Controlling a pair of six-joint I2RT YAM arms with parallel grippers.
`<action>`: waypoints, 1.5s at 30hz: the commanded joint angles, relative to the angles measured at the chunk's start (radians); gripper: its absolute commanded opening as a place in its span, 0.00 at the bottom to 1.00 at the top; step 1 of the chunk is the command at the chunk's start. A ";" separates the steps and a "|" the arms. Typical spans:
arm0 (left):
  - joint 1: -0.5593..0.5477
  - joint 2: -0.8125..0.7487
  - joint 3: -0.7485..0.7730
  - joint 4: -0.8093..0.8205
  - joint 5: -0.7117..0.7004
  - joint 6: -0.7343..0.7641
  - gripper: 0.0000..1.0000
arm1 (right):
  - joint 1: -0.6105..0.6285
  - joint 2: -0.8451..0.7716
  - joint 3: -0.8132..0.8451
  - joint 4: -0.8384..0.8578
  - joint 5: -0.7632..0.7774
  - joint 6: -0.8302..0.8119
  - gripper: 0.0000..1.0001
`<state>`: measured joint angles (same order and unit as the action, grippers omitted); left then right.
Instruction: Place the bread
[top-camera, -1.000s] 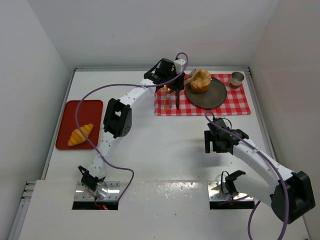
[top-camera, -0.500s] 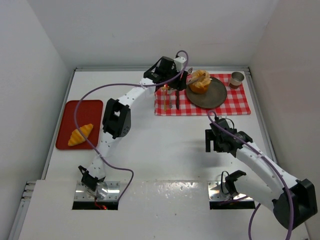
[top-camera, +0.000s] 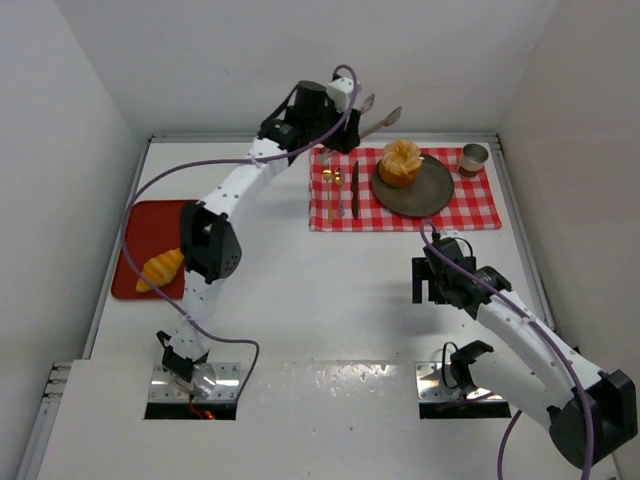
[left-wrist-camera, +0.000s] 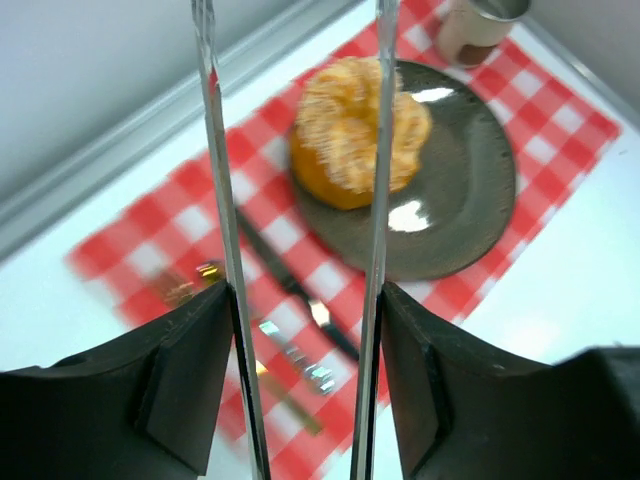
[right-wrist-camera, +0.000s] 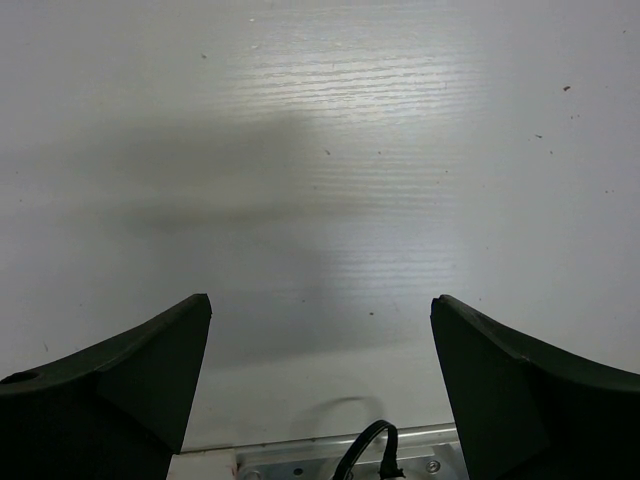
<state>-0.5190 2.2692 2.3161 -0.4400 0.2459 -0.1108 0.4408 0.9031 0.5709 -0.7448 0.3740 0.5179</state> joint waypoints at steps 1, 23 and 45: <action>0.092 -0.210 -0.032 -0.115 -0.013 0.103 0.61 | -0.001 -0.023 0.006 0.031 -0.016 -0.047 0.91; 1.022 -1.103 -1.097 -0.644 -0.135 0.796 0.57 | 0.117 0.051 0.047 0.140 -0.369 -0.265 0.89; 1.318 -0.989 -1.005 -0.856 0.102 1.208 0.61 | 0.240 0.034 0.059 0.111 -0.284 -0.170 0.89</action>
<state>0.7818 1.2488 1.2686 -1.2842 0.2901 1.0363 0.6487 0.9264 0.5808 -0.6369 0.0471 0.3176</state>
